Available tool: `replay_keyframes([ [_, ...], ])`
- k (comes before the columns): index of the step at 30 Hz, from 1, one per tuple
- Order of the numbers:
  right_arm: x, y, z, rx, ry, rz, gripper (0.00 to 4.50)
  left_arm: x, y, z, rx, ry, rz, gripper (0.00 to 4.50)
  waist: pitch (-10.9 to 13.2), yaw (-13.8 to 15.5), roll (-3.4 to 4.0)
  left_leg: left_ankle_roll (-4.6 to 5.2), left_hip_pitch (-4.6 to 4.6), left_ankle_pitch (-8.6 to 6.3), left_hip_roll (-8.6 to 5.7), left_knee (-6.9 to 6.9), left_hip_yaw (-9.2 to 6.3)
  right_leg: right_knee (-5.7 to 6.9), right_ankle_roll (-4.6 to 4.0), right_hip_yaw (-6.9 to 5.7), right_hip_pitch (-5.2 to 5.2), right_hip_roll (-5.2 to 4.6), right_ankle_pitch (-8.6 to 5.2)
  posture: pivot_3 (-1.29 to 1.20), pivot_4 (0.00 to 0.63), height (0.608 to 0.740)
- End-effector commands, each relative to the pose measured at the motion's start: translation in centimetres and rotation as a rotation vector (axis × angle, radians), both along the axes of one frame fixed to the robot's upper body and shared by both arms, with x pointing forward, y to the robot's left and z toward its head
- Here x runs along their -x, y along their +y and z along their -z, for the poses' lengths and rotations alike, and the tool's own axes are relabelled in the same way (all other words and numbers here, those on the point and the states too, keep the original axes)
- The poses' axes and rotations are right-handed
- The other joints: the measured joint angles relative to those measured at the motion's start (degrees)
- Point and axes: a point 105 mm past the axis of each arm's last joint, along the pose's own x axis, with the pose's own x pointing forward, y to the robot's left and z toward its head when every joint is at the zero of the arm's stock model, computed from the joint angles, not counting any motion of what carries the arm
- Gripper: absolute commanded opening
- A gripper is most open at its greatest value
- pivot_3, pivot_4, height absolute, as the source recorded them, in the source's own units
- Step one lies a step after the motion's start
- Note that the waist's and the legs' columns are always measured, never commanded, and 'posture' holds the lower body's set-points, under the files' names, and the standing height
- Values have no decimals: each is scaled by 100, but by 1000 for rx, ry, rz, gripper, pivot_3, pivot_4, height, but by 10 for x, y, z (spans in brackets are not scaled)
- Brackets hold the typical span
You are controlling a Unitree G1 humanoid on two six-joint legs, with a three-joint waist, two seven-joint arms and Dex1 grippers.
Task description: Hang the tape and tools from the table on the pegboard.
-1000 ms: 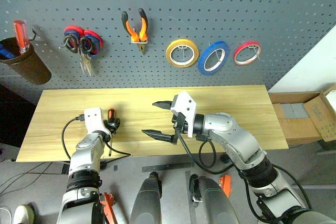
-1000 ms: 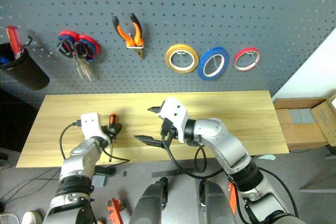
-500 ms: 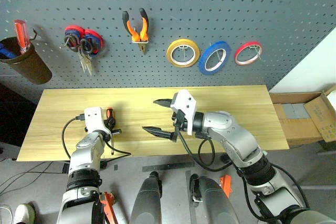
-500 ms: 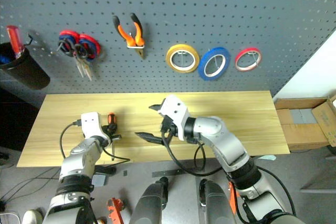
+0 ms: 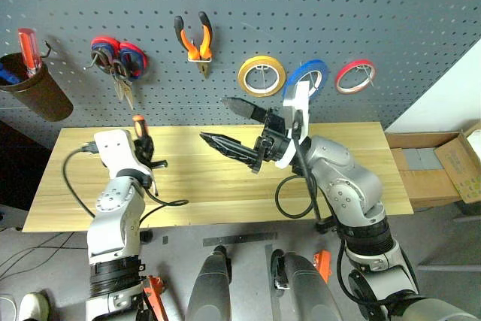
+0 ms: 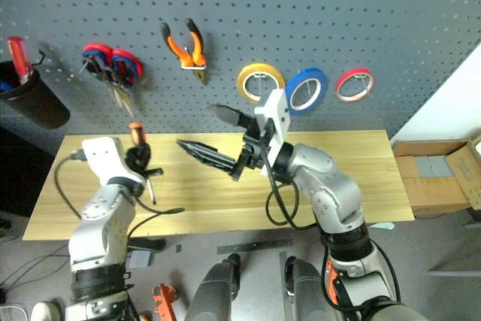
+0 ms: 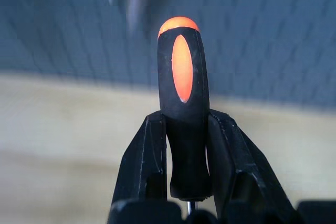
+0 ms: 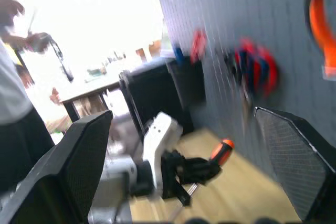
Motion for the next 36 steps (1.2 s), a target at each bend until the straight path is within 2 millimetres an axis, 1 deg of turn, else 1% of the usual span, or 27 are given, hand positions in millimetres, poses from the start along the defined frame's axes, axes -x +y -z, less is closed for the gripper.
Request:
replay_keyframes([
  [1, 9, -2, -20, -74, -19, -32, 4500, 21, 17, -52, -119, -190, -105, 699, -2, 5, -1, 0, 0, 0, 0, 0, 1, 0, 0, 0, -1, 0, 0, 174, 245, 740],
  [3, 7, 1, -26, -97, -30, -24, 4500, 29, 17, -85, -262, -309, -118, 699, -5, 33, -6, 0, -1, 0, -1, 0, 0, 0, 0, -1, -2, 1, 0, 199, 228, 740],
  [4, 6, 3, -29, -108, -35, -25, 4500, 34, 22, -97, -302, -359, -148, 699, -9, 44, -11, -1, -2, 1, 1, 0, 0, 2, 0, -3, -4, 4, 0, 201, 224, 740],
  [7, 3, 5, -33, -130, -38, -23, 4500, 43, 46, -110, -282, -439, -276, 699, -45, 123, -18, -1, -2, 1, 4, 0, 2, 3, -1, -2, -6, 8, 1, 210, 213, 740],
  [8, 2, 5, -34, -134, -40, -23, 4500, 44, 51, -112, -281, -450, -295, 699, -60, 149, -23, -2, -1, 1, 5, 0, 4, 2, -1, -2, -5, 8, 1, 212, 212, 740],
  [9, 2, 5, -37, -147, -45, -25, 4500, 44, 54, -119, -284, -477, -304, 699, -75, 169, -24, -3, -1, 0, 4, -1, 5, -2, -1, -2, -4, 8, 1, 214, 210, 740],
  [12, 2, 6, -49, -206, -50, -39, 4500, 35, 57, -143, -289, -549, -281, 699, -86, 257, -33, -4, -2, 0, 3, 1, 5, -3, -1, -4, -3, 7, 1, 217, 205, 740],
  [16, 0, 14, -67, -276, -45, -53, 4500, 16, 62, -178, -277, -627, -255, 699, -97, 336, -50, -12, -8, 7, 16, 5, 9, 1, -2, -27, -2, 16, 2, 211, 199, 740],
  [19, -1, 19, -70, -282, -54, -48, 4500, 3, 61, -198, -277, -665, -215, 699, -112, 353, -65, -14, -8, 7, 16, 4, 15, -2, -2, -42, 1, 19, 2, 209, 199, 740],
  [20, -2, 20, -70, -282, -54, -44, 4500, 0, 61, -202, -274, -673, -209, 699, -113, 355, -65, -14, -8, 7, 17, 3, 18, -3, -3, -40, 2, 17, 3, 209, 199, 740],
  [23, -4, 23, -69, -278, -60, -36, 4500, -10, 61, -222, -265, -713, -181, 699, -114, 350, -67, -14, -8, 7, 14, 3, 27, -2, -3, -39, 1, 7, 4, 207, 202, 740],
  [27, -6, 23, -67, -276, -63, -24, 4500, -17, 66, -244, -265, -751, -176, 699, -114, 326, -68, -17, -13, 9, 8, 3, 25, 5, -6, -51, -5, 9, 7, 205, 205, 740],
  [32, -8, 23, -66, -275, -63, -14, 4500, -17, 82, -256, -262, -775, -218, 699, -114, 273, -68, -23, -9, 11, -3, 3, 27, 14, -10, -55, -8, 11, 9, 203, 207, 740],
  [36, -10, 23, -64, -273, -60, -9, 4500, -14, 88, -263, -270, -796, -244, 699, -114, 276, -68, -27, -6, 13, 1, 3, 27, 23, -11, -58, -9, 15, 10, 212, 215, 740],
])
